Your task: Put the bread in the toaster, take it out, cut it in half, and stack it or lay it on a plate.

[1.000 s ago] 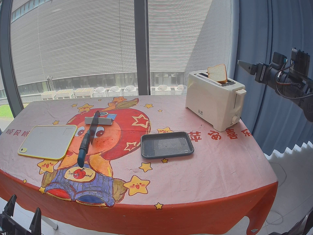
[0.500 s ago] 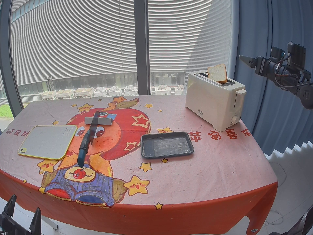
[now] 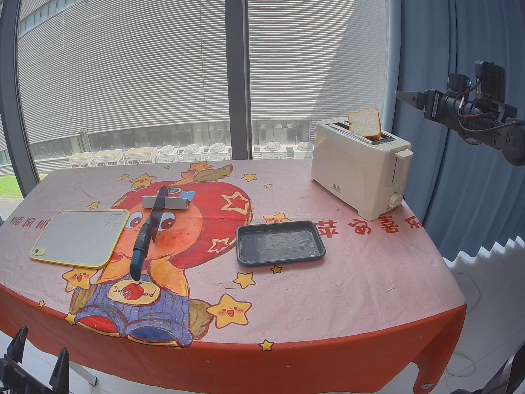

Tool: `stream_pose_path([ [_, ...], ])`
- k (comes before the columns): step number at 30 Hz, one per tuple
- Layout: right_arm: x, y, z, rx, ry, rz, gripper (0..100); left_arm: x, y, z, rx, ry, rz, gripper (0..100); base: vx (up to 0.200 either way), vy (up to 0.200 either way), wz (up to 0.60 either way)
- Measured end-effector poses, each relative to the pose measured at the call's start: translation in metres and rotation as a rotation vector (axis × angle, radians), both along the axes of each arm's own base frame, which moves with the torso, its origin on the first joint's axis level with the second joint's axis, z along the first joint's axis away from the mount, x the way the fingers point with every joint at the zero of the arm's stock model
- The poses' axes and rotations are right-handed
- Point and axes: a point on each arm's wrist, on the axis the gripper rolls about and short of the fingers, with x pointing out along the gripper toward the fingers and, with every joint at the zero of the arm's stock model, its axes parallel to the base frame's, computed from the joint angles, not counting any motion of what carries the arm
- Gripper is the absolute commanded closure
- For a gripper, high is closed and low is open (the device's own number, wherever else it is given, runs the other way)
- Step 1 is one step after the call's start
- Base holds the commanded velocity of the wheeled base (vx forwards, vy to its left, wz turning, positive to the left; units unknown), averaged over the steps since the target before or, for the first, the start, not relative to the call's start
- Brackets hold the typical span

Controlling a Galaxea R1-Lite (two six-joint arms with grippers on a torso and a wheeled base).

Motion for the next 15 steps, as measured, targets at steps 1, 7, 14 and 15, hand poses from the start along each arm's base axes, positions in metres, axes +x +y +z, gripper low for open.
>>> stream_pose_path([
  [1, 0.001, 0.0, -0.001, 0.0, 0.01, 0.001, 0, 0.0, 0.0, 0.0, 0.0, 0.0, 0.0, 0, 0.0, 0.0, 0.0],
  [7, 0.012, 0.002, -0.003, -0.004, 0.071, 0.004, 0, 0.0, 0.0, 0.0, 0.0, 0.0, -0.001, 0, 0.0, 0.0, 0.0],
  [14, 0.039, 0.006, -0.013, 0.009, 0.095, 0.011, 0, 0.0, 0.0, 0.0, 0.0, 0.0, 0.0, 0, 0.0, 0.0, 0.0],
  [15, 0.042, 0.007, -0.015, 0.01, 0.097, 0.011, 0, 0.0, 0.0, 0.0, 0.0, 0.0, 0.0, 0, 0.0, 0.0, 0.0],
])
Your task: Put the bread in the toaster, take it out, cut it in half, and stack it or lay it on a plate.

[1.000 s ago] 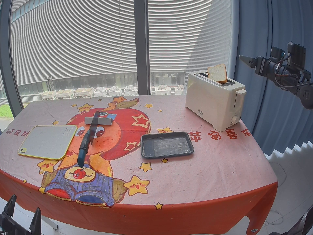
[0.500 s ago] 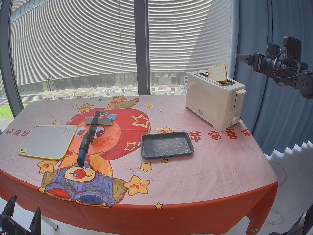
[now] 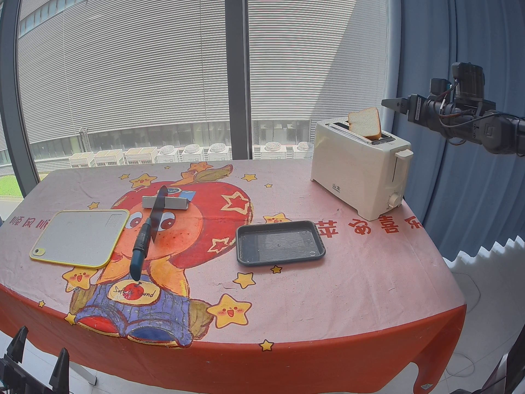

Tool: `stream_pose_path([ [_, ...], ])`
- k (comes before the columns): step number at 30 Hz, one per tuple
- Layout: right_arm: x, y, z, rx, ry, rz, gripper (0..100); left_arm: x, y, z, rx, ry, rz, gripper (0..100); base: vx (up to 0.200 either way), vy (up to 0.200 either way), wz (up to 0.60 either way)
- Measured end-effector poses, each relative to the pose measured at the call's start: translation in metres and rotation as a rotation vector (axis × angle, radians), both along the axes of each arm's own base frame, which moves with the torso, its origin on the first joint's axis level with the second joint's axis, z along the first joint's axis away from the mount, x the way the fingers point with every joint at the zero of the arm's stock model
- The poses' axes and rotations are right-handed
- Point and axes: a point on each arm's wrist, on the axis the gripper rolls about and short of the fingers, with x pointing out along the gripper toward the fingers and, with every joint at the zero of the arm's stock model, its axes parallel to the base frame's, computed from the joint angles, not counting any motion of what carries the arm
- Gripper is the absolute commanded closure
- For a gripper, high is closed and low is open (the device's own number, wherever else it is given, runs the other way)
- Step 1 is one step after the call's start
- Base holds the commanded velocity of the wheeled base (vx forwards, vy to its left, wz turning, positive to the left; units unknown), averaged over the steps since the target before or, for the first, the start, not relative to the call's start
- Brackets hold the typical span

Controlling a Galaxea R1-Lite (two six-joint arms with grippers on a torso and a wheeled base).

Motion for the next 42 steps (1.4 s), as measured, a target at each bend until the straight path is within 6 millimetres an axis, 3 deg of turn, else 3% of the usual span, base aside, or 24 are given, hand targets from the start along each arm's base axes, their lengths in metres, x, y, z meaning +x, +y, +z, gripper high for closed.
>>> stream_pose_path([
  [13, 0.039, 0.002, -0.031, 0.007, 0.034, -0.006, 0, 0.0, 0.0, 0.0, 0.0, 0.0, 0.0, 0, 0.0, 0.0, 0.0],
  [42, 0.066, 0.017, -0.043, 0.016, 0.012, 0.02, 0, 0.0, 0.0, 0.0, 0.0, 0.0, 0.0, 0, 0.0, 0.0, 0.0],
])
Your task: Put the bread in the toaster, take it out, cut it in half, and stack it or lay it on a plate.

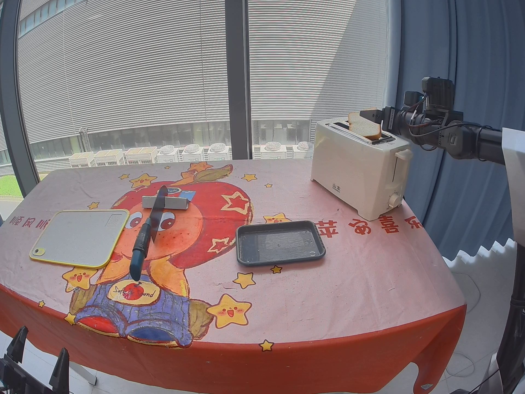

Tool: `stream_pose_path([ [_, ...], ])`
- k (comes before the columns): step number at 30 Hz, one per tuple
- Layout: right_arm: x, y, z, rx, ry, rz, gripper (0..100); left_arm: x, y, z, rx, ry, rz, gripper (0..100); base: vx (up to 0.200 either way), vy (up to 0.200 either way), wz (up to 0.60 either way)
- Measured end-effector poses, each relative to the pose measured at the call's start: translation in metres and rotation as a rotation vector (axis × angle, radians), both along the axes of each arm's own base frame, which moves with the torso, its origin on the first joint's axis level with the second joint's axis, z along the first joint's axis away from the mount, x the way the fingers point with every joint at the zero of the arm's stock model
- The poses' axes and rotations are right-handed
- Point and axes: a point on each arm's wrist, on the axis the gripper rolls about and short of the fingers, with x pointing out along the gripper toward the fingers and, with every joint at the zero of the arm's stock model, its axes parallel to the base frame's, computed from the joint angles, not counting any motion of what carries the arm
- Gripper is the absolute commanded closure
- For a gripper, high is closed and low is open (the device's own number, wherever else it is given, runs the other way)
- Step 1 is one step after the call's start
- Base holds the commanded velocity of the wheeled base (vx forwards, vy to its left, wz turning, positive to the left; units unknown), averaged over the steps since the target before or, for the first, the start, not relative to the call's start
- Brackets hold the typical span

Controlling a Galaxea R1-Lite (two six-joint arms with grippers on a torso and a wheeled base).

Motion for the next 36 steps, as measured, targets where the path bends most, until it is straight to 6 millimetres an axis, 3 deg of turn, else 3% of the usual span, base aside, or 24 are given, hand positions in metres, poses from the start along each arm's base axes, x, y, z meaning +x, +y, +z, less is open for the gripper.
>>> stream_pose_path([
  [7, 0.005, 0.003, -0.007, -0.001, 0.009, 0.004, 0, 0.0, 0.0, 0.0, 0.0, 0.0, 0.0, 0, 0.0, 0.0, 0.0],
  [8, 0.005, 0.003, -0.007, -0.001, 0.009, 0.005, 100, 0.0, 0.0, 0.0, 0.0, 0.0, 0.0, 0, 0.0, 0.0, 0.0],
  [29, 0.002, 0.01, -0.004, 0.0, 0.001, 0.019, 100, 0.0, 0.0, 0.0, 0.0, 0.0, 0.0, 0, 0.0, 0.0, 0.0],
  [36, -0.012, 0.011, 0.014, 0.018, -0.027, 0.018, 100, 0.0, 0.0, 0.0, 0.0, 0.0, 0.0, 0, 0.0, 0.0, 0.0],
])
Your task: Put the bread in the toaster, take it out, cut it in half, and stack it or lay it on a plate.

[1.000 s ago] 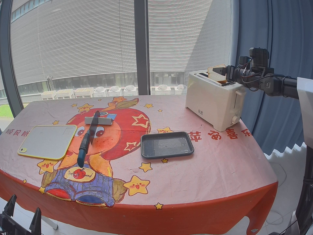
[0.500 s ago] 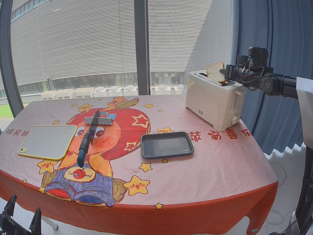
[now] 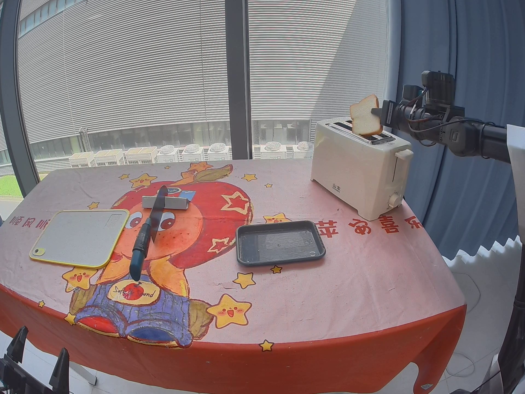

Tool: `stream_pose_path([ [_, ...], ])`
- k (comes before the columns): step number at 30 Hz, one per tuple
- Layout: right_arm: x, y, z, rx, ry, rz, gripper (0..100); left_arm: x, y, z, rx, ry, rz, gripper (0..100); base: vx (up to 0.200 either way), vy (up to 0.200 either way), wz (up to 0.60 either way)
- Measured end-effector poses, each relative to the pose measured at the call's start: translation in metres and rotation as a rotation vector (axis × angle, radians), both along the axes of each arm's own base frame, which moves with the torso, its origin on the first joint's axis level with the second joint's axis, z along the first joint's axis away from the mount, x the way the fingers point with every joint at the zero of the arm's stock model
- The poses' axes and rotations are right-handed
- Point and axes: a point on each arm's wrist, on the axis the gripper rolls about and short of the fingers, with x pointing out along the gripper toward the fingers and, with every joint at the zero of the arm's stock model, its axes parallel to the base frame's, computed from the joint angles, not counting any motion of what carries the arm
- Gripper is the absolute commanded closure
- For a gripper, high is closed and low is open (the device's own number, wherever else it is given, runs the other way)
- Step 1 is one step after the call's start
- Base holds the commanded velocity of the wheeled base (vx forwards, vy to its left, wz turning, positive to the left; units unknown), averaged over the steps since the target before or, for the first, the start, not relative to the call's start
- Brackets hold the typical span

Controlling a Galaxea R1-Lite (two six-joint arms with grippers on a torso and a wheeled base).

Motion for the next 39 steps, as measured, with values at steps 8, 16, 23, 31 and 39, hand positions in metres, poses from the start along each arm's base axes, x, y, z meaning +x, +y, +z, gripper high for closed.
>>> stream_pose_path([
  [8, -0.029, 0.003, 0.03, 0.012, -0.044, 0.014, 100, 0.0, 0.0, 0.0, 0.0, 0.0, 0.0, 0, 0.0, 0.0, 0.0],
  [16, -0.067, 0.002, 0.05, 0.009, -0.05, 0.028, 100, 0.0, 0.0, 0.0, 0.0, 0.0, 0.0, 0, 0.0, 0.0, 0.0],
  [23, -0.11, 0.007, 0.061, 0.004, -0.045, 0.061, 100, 0.0, 0.0, 0.0, 0.0, 0.0, 0.0, 0, 0.0, 0.0, 0.0],
  [31, -0.169, 0.015, 0.061, -0.007, -0.021, 0.127, 100, 0.0, 0.0, 0.0, 0.0, 0.0, 0.001, 0, 0.0, 0.0, 0.0],
  [39, -0.216, 0.014, 0.049, -0.015, 0.01, 0.173, 100, 0.0, 0.0, 0.0, 0.0, 0.0, 0.0, 0, 0.0, 0.0, 0.0],
])
